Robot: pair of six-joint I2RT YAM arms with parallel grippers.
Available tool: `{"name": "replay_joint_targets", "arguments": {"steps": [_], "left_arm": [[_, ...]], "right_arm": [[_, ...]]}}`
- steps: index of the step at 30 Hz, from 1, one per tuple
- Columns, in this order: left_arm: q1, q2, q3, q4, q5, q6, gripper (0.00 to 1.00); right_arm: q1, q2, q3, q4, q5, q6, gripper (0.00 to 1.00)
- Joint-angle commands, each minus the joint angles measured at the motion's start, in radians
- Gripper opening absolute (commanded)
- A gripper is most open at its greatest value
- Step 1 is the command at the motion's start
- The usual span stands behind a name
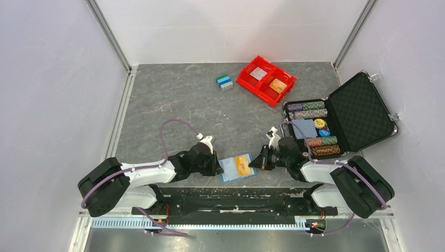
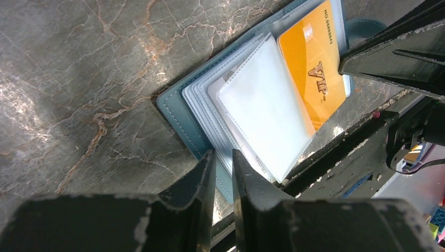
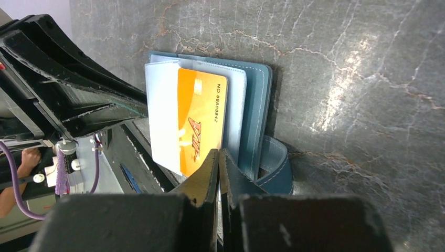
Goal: Take the credit cards out of the card holder
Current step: Remove the credit card from the card holder.
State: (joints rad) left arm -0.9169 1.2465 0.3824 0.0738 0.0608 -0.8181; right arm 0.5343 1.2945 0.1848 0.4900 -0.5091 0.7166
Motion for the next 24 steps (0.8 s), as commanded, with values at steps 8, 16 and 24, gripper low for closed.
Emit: {"name": "replay_joint_targets", "arguments": {"steps": [8, 16, 24], "left_arm": [[-0.004, 0.007, 0.015, -0.045, -0.005, 0.005, 0.28], [-0.004, 0.011, 0.015, -0.042, -0.006, 0.007, 0.29], [-0.004, 0.019, 0.015, -0.042, -0.009, 0.011, 0.29]], "right_arm": [[0.042, 0.041, 0.041, 0.056, -0.011, -0.017, 0.00], [0.049, 0.034, 0.058, 0.066, -0.029, -0.050, 0.00], [0.050, 0.076, 0.091, 0.033, -0.054, -0.101, 0.00]]}}
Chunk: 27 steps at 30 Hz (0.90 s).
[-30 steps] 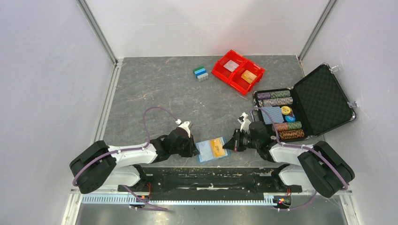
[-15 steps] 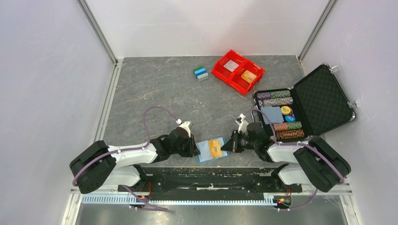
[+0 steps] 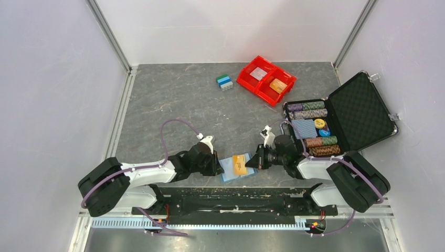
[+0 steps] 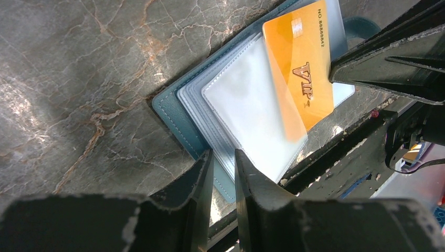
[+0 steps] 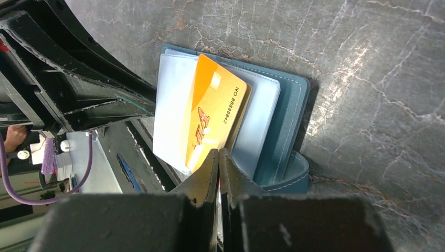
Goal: Take the credit cards out of the card holder
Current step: Remove the credit card from the card holder.
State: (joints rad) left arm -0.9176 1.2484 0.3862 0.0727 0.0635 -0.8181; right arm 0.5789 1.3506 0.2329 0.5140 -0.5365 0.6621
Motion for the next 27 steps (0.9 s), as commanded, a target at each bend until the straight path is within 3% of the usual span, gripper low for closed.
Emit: {"name": "replay_joint_targets", "arguments": {"steps": [1, 11, 20, 27], "left_arm": [[-0.003, 0.017, 0.010, -0.040, -0.013, 0.011, 0.29], [-0.003, 0.017, 0.010, -0.042, -0.014, 0.010, 0.29], [-0.003, -0.026, 0.012, -0.067, -0.028, 0.010, 0.30], [-0.003, -0.078, 0.021, -0.129, -0.036, -0.005, 0.39]], "right_arm": [[0.004, 0.025, 0.044, 0.010, -0.028, -0.047, 0.00], [0.005, 0.014, 0.036, 0.065, -0.024, -0.022, 0.00], [-0.009, -0.111, 0.021, -0.030, 0.089, -0.043, 0.00], [-0.035, -0.129, 0.027, -0.067, 0.074, -0.053, 0.00]]}}
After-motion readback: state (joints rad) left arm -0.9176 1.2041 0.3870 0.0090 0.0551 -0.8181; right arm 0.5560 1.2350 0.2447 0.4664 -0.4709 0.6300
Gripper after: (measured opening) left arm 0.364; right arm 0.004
